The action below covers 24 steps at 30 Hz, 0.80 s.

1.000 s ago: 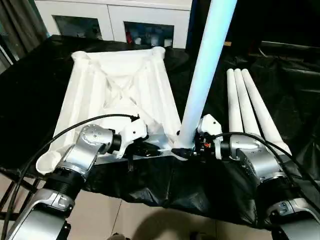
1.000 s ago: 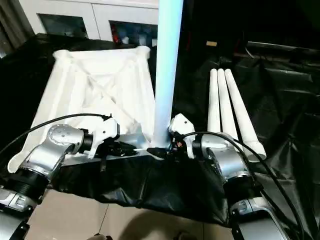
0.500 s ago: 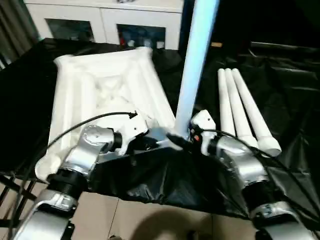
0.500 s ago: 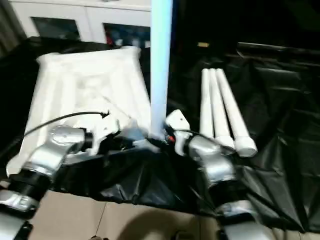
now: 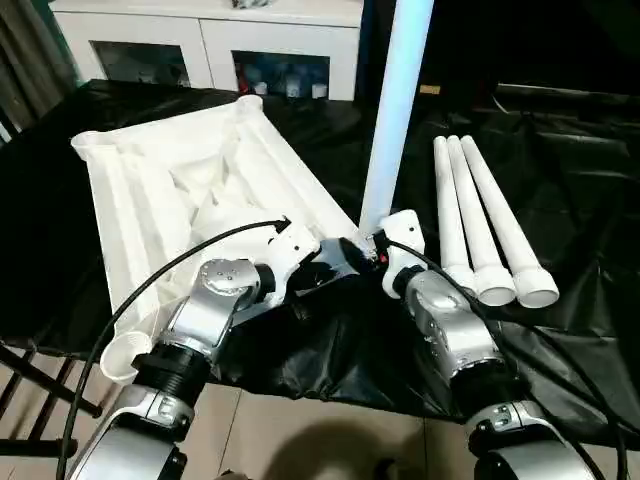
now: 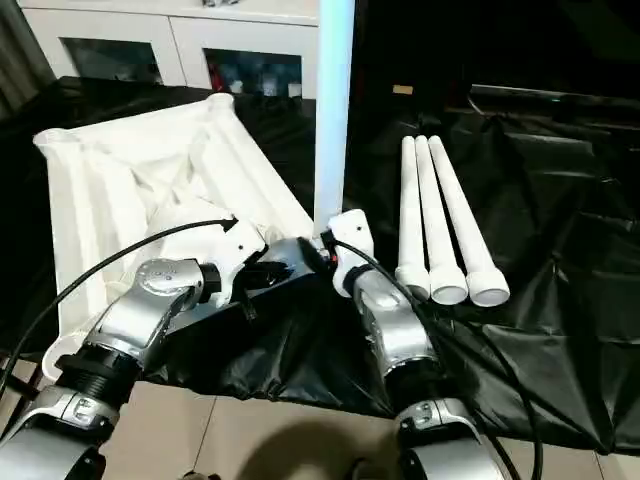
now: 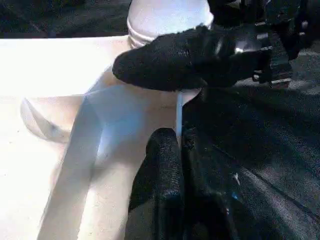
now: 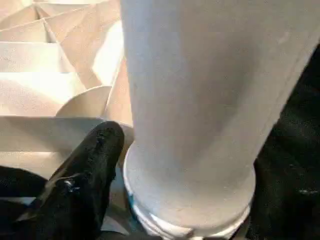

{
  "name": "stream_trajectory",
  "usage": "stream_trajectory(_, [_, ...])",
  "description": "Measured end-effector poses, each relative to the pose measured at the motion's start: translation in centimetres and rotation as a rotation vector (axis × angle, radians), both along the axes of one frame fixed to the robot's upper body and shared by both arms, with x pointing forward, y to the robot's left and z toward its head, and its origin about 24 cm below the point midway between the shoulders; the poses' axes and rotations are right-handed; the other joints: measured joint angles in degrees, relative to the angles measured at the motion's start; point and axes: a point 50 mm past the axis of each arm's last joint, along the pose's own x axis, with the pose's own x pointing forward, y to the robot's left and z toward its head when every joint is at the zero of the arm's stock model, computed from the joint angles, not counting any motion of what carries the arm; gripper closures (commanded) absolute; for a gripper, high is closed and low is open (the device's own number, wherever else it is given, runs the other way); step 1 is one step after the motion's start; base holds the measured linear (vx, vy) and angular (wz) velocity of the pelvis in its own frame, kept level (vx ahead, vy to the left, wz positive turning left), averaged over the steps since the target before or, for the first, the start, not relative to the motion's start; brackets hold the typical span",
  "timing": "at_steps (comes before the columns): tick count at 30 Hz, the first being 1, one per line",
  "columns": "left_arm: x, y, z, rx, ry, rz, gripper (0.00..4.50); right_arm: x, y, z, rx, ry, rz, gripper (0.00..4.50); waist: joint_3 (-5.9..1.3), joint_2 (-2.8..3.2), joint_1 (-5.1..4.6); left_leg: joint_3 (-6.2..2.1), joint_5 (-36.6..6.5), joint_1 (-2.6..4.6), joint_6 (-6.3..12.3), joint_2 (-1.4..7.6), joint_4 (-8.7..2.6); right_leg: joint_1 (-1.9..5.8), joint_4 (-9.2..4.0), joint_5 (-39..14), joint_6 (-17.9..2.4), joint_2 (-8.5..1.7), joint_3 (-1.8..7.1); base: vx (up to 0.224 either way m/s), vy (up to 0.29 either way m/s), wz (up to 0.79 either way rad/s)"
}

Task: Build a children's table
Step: Rotate leg to tighten

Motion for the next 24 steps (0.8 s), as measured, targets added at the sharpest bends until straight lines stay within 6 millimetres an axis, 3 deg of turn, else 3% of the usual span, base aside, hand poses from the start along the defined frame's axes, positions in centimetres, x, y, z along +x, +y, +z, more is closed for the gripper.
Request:
stream_trajectory(3, [-0.4,0.9,0.2,0.013,-0.003,-0.06,4.5,-0.2,-0.3,0.1,-0.009,-0.01,0.109,0.72,0.06,0.07,-0.19,-0.01,0.0,-0.1,0.0,0.02,-0.12,-0.03,0.05,0.01,-0.02,0.03,-0.03,0.0,0.0,0.0])
stream_trajectory(8, [-1.1,1.6,0.5,0.019,0.005,-0.193,4.5,-1.1,-2.1,0.7,-0.042,-0.008,0.368,0.72,0.07,0.08,0.48,0.04,0.0,-0.04,0.0,0.22,-0.14,-0.01,0.51,0.59,-0.5,0.11,-0.01,0.041,-0.009,0.07])
stream_trajectory(15, [-1.0,2.6,0.9,0.037,0.02,-0.293,4.5,-2.0,-3.7,1.5,-0.108,0.014,0.601,0.72,0.06,0.14,1.47,0.11,0.01,-0.07,0.03,0.26,0.0,0.05,0.51,0.27,-0.63,0.15,0.0,0.026,-0.001,0.01])
stream_trajectory(17, [-0.8,3.0,1.1,0.057,0.029,-0.318,4.5,-2.1,-4.0,1.7,-0.132,0.027,0.66,1.04,0.06,0.14,1.84,0.16,0.01,-0.05,0.04,0.24,0.02,0.1,0.49,0.23,-0.7,0.11,0.01,0.0,0.0,0.0])
stream_trajectory(24, [-0.7,3.2,1.1,0.066,0.044,-0.367,4.5,-2.3,-4.3,1.8,-0.136,0.05,0.712,1.46,0.06,0.14,2.11,0.18,0.01,-0.01,0.02,0.25,0.11,0.12,0.7,0.24,-0.7,0.06,0.02,0.0,0.0,0.0])
